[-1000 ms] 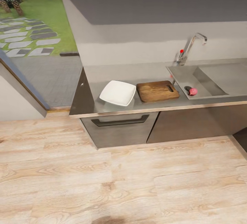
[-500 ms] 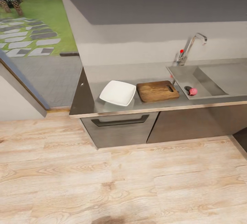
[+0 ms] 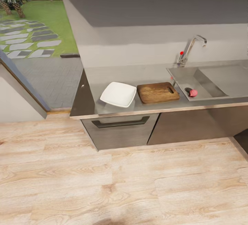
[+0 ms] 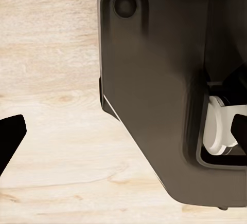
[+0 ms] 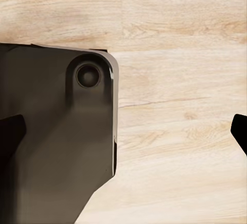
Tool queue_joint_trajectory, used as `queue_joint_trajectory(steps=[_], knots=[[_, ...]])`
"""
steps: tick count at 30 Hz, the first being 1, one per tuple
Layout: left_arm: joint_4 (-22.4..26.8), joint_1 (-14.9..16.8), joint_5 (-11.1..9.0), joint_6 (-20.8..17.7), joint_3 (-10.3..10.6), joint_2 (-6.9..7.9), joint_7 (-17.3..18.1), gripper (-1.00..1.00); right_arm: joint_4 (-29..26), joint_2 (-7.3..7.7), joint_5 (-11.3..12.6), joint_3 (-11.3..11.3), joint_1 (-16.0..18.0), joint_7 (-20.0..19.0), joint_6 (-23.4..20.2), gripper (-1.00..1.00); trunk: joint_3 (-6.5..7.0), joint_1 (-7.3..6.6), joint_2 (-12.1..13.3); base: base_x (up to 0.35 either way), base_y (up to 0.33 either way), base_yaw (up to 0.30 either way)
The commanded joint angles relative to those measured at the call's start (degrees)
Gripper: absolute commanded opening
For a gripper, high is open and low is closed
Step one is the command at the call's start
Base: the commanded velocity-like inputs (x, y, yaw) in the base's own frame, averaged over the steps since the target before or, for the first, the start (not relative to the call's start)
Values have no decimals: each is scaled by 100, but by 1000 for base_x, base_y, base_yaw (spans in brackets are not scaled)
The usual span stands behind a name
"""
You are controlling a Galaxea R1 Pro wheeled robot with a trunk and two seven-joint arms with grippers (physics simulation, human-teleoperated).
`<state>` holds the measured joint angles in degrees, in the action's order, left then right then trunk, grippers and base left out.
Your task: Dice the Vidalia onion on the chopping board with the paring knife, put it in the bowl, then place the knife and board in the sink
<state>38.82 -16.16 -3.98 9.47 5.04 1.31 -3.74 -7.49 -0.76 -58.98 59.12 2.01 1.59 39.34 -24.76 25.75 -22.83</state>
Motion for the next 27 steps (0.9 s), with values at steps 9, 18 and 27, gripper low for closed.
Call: queue_joint_trajectory(steps=[9,18,27], knots=[[-37,-2,-42,11,33,2,-42,100,-7,-3,-61,39,2,17,13,100,75,3,-9,0,-6,0],[-41,-2,-42,11,32,0,-48,100,-5,-3,-78,32,2,37,-20,100,141,3,-9,0,-228,0],[-43,-2,-42,11,32,0,-48,100,32,-21,-76,-2,1,29,-48,100,147,3,-9,0,-233,0]])
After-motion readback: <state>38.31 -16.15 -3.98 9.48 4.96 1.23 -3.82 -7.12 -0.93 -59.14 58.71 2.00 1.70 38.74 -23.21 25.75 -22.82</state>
